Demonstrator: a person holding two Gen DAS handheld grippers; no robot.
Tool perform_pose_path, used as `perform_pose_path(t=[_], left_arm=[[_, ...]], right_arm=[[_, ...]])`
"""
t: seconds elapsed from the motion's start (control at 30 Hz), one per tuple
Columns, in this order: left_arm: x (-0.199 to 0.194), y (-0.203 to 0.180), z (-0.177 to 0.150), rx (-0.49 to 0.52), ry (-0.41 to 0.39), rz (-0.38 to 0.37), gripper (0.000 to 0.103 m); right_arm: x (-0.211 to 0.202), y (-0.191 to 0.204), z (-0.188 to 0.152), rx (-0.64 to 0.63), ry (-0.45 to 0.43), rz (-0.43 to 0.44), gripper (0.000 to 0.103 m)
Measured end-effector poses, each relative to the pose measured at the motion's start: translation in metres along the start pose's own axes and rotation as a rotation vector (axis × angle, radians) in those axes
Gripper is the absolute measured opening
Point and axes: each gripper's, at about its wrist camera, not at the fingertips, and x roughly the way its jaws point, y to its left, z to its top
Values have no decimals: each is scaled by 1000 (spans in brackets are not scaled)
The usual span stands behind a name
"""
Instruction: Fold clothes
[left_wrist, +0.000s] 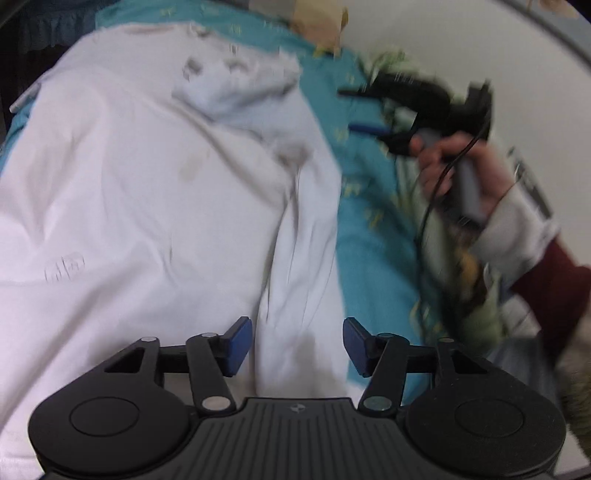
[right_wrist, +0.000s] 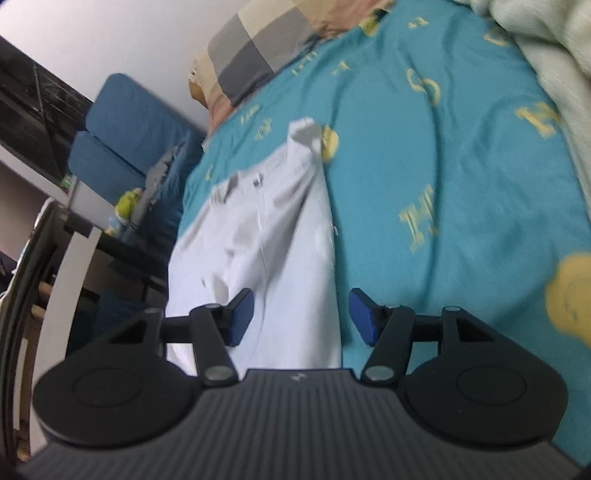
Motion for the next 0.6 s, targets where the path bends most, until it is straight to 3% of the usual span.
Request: perform_pose_path(t=[0.13, 0.3, 0.4, 0.43, 0.5, 0.53, 0.6], left_arm=[[-12, 14, 10, -41, -116, 45, 61], [-5, 40, 16, -138, -151, 100, 62], [0, 50, 25, -151, -186, 125, 62], [2, 54, 28, -164, -189, 126, 62], [6, 63, 31, -194, -190, 117, 62], [5, 68, 32, -208, -190, 112, 62], [4, 76, 33, -237, -193, 99, 61]], right_arm=[[34, 10, 36, -31, -36, -35, 60], [98, 27, 75, -130, -66, -60, 57], [139, 33, 90, -191, -84, -133, 53], [153, 33, 94, -206, -77, -167, 48], [176, 33, 99, -232, -68, -234, 20], [182, 33, 100, -242, -78, -258, 13], [185, 35, 105, -245, -116, -296, 9]])
